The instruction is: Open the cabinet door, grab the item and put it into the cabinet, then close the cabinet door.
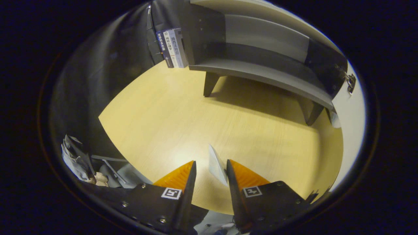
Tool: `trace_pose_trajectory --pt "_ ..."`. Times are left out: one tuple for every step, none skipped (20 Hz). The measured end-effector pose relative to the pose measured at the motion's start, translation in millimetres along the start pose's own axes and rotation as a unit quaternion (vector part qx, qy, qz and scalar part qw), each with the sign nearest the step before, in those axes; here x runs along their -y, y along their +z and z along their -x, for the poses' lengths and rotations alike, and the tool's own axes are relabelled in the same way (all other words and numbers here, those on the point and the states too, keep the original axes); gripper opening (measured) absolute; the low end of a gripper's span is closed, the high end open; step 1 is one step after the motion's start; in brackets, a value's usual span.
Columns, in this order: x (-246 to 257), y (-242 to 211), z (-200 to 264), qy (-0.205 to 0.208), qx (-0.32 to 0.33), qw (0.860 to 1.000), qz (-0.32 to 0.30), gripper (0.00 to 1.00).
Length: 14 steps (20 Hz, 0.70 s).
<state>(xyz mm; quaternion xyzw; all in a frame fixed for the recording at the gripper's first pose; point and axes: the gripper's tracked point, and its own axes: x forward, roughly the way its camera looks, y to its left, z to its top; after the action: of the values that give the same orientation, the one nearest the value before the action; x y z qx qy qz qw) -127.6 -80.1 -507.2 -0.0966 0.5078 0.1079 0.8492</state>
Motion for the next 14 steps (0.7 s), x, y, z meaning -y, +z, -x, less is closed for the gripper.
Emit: trace_pose_trajectory --pt "1 -2 -1 -0.001 -0.002 1.0 0.002 0.5" --pt "1 -2 -3 -0.002 -0.003 1.0 0.002 0.48" --pt "-2 -7 -6 0.0 -0.009 1.0 -0.003 0.46" --pt "-3 -9 -11 0.002 -0.014 1.0 -0.007 0.36" --pt "-3 -12 -13 0.003 -0.022 1.0 -0.009 0.35" --pt "-2 -14 -7 -0.005 -0.026 1.0 -0.006 0.35" --pt "2 -11 -11 -0.017 -0.017 1.0 -0.011 0.29" --pt "1 -12 -11 -0.018 -0.02 1.0 -0.007 0.22" --pt "1 -11 -13 -0.024 -0.016 1.0 -0.002 0.22" --pt "8 -13 -17 -0.048 -0.008 0.999 0.002 0.22" --pt "12 -10 -15 -0.054 -0.011 0.998 0.01 0.1" --pt "8 -12 -10 -0.05 -0.014 0.999 0.007 0.1" --pt "5 -8 -6 -0.046 -0.01 0.999 0.002 0.1" --pt "6 -3 -2 -0.047 -0.004 0.999 0.0 0.1"
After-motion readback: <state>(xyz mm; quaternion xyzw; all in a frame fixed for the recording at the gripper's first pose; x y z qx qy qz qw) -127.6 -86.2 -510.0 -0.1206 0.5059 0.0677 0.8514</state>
